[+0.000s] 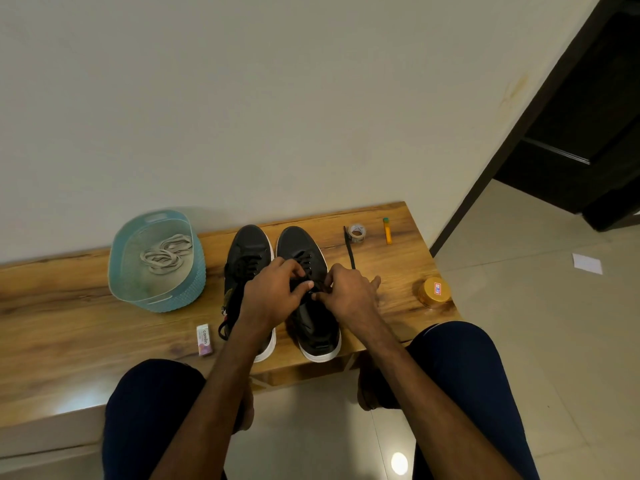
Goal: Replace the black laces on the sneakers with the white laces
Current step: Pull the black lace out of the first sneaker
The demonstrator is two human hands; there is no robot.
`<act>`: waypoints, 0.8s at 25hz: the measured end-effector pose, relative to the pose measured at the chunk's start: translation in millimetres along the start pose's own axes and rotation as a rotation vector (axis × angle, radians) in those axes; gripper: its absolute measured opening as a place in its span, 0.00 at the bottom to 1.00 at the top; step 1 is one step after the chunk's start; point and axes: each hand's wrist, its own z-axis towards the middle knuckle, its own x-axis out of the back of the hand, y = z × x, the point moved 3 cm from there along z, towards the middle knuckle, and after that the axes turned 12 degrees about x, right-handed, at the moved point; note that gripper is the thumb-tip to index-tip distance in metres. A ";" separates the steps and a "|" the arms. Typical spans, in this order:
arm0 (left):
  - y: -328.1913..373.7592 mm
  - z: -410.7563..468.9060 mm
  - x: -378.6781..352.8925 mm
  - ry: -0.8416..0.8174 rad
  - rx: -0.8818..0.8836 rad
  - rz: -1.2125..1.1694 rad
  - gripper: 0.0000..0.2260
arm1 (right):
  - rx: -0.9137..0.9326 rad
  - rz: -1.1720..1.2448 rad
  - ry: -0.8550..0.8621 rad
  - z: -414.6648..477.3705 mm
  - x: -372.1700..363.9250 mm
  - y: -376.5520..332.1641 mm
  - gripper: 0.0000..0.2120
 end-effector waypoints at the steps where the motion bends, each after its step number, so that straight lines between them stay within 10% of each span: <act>1: 1.9 -0.7 0.3 0.045 -0.004 0.007 0.05 | 0.003 -0.001 -0.009 0.1 -0.2 -0.5 0.18; 4: 5.4 -0.1 1.0 0.140 0.046 -0.040 0.04 | 0.008 -0.002 -0.009 0.0 0.6 -0.1 0.16; 8: -24.2 12.7 15.6 0.170 0.418 -0.754 0.06 | -0.007 0.045 -0.009 -0.7 3.1 2.7 0.15; 15: 6.1 0.6 7.8 0.133 0.074 0.009 0.09 | 0.129 -0.021 -0.010 6.7 -3.9 -0.7 0.19; 20: -15.4 6.2 21.2 0.252 0.388 -0.675 0.12 | 0.224 -0.024 0.009 12.0 -14.9 1.4 0.25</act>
